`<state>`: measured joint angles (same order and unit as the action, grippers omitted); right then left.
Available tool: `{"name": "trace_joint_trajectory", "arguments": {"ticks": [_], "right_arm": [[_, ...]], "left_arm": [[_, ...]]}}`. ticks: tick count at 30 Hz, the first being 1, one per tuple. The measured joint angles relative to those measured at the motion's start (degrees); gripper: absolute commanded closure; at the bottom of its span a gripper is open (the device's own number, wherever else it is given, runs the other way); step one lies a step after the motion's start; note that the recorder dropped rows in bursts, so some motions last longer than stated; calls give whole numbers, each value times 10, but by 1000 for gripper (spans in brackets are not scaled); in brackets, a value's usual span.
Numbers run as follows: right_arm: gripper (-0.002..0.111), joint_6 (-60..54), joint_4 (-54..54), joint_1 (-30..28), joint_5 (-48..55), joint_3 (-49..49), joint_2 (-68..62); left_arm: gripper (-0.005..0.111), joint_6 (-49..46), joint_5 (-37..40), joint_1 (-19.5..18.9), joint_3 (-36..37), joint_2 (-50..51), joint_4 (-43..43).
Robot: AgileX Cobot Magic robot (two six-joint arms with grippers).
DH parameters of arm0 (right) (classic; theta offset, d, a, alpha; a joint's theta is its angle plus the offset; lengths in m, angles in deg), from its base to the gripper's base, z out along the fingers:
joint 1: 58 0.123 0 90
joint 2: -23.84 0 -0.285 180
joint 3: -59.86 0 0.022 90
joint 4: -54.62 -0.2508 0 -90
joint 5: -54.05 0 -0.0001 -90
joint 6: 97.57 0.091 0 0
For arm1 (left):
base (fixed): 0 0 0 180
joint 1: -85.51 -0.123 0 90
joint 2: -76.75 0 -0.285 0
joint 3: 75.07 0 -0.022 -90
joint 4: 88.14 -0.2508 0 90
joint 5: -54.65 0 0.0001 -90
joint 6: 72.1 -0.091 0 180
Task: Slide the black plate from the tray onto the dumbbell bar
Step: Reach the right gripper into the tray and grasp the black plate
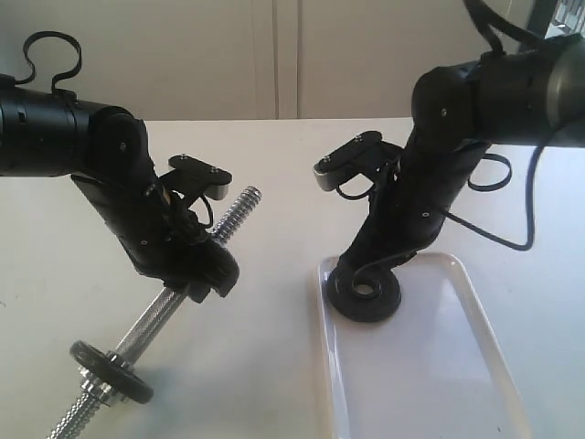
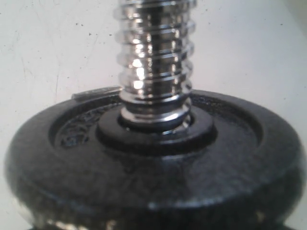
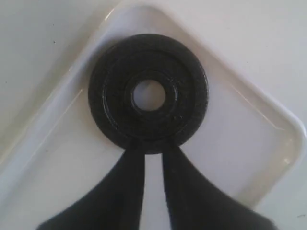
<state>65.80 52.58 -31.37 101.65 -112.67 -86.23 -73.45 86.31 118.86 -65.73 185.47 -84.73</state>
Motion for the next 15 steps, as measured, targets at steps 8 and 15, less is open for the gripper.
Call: {"name": "trace_joint_trajectory", "arguments": {"ticks": [8,15], "right_arm": [[3,-20,0,0,-18,-11,-64],[3,-20,0,0,-53,-11,-86]], "left_arm": [[107,-7,1,0,0,0,0],[107,-9,1,0,0,0,0]]}}
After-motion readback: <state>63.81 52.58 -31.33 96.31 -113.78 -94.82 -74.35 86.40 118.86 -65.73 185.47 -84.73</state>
